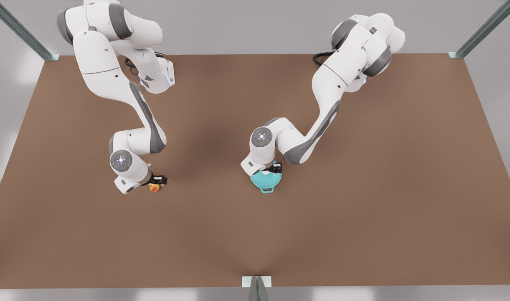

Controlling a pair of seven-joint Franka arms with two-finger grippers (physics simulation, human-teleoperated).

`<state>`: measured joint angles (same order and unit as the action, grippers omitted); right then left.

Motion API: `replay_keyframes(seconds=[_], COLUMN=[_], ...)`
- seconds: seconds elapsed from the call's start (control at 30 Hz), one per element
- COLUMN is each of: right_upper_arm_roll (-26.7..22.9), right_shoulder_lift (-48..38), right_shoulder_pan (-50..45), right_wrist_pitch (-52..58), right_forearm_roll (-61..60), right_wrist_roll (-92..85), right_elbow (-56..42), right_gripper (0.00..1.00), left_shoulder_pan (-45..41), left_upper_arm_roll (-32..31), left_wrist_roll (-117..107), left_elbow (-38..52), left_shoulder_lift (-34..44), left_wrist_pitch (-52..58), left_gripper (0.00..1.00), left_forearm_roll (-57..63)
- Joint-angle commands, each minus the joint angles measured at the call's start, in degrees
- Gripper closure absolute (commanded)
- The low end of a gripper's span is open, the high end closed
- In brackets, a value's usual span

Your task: Open the pot lid and put the potato into the pot

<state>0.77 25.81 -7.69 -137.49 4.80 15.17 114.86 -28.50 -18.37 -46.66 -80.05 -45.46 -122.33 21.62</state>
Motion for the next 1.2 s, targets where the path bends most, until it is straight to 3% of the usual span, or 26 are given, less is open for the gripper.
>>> replay_keyframes(seconds=[0.0, 0.43, 0.47, 0.5, 0.53, 0.7, 0.77, 0.93, 1.17], right_upper_arm_roll=[0.10, 1.42, 1.42, 1.42, 1.51, 2.04, 2.30, 2.83, 2.92], right_shoulder_lift=[0.46, 3.98, 4.51, 4.68, 4.77, 5.21, 5.21, 5.74, 6.44], right_shoulder_pan=[0.13, 2.60, 2.68, 2.68, 2.68, 4.27, 4.27, 4.18, 4.00], right_wrist_pitch=[-3.04, -2.78, -2.78, -2.78, -2.78, -2.96, -2.87, -2.52, -2.43], right_forearm_roll=[-0.23, -0.32, -0.32, -0.41, -0.41, -0.32, -0.32, -2.08, -2.08], right_wrist_roll=[3.64, -0.05, -0.49, -0.49, -0.49, -1.46, -1.29, -1.20, -1.20], right_elbow=[0.36, 2.38, 2.38, 2.73, 2.91, 2.65, 2.38, 1.07, -0.17], right_gripper=[0.00, 0.00, 0.00, 0.00, 0.00, 0.00, 0.08, 0.06, 0.10], left_shoulder_pan=[0.02, -0.33, -0.33, -0.33, -0.24, -0.15, -0.06, 1.34, 15.93], left_upper_arm_roll=[0.00, 0.00, 0.00, 0.00, 0.00, 0.00, 0.00, 0.27, 0.18], left_wrist_roll=[-11.35, -12.67, -13.11, -13.11, -13.11, -12.85, -12.67, -12.32, 3.15], left_elbow=[-0.37, -2.57, -2.57, -2.48, -2.39, -2.04, -1.60, 2.62, 7.45], left_shoulder_lift=[-0.16, -0.07, 0.02, -0.07, -0.07, -0.16, -0.07, -0.07, -7.63], left_wrist_pitch=[-1.86, -2.12, -2.12, -2.12, -2.12, -2.12, -2.04, -1.33, -6.87], left_gripper=[0.00, 0.02, 0.33, 0.48, 0.57, 0.69, 0.69, 0.69, 0.69], left_forearm_roll=[1.76, 1.93, 1.93, 1.93, 1.93, 2.02, 2.02, 3.95, 3.16])
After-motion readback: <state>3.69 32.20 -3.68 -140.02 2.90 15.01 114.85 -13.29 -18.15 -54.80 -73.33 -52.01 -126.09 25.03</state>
